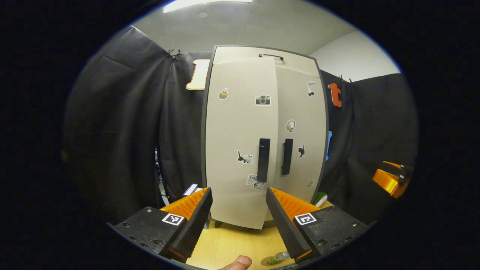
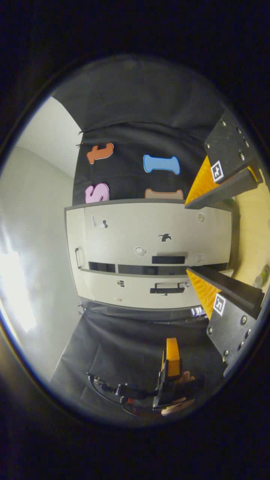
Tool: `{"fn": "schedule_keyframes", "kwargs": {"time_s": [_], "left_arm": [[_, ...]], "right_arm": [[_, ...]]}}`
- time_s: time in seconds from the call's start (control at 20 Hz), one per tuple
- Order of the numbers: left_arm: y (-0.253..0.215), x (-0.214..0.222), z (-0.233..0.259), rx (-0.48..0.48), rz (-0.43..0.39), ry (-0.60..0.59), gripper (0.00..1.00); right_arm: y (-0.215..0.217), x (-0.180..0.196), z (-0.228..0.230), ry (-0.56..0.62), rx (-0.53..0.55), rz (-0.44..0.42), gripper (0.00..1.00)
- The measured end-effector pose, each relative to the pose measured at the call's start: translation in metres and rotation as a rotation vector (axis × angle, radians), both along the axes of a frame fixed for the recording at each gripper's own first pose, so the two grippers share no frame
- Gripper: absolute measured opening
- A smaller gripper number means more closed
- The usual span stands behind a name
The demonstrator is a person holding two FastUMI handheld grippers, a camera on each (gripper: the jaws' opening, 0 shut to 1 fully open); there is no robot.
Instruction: Grasp the bottle in the cabinet with the left hand and place it on the coaster, then close the right door with the right hand and the left door with the left hand.
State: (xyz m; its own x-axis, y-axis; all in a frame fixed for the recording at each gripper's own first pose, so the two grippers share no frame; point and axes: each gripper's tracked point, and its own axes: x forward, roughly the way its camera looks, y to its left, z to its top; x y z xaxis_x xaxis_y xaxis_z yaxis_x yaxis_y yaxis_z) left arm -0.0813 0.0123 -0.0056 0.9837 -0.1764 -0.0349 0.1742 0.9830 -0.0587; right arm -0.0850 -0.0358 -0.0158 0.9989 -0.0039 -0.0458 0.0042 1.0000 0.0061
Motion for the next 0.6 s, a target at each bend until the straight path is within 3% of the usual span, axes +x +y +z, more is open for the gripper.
{"fn": "schedule_keyframes", "kwargs": {"time_s": [0.25,0.55,0.6], "left_arm": [[0.009,-0.019,0.027,0.009,0.057,-0.049,0.92],[0.000,-0.017,0.039,-0.007,0.010,-0.052,0.92],[-0.001,-0.016,0.036,-0.013,0.008,-0.049,0.92]], "right_arm": [[0.004,-0.015,0.010,-0.007,0.030,-0.028,0.92],[0.014,-0.012,0.014,-0.002,0.029,-0.037,0.88],[0.017,-0.011,0.013,0.000,0.028,-0.038,0.92]]}}
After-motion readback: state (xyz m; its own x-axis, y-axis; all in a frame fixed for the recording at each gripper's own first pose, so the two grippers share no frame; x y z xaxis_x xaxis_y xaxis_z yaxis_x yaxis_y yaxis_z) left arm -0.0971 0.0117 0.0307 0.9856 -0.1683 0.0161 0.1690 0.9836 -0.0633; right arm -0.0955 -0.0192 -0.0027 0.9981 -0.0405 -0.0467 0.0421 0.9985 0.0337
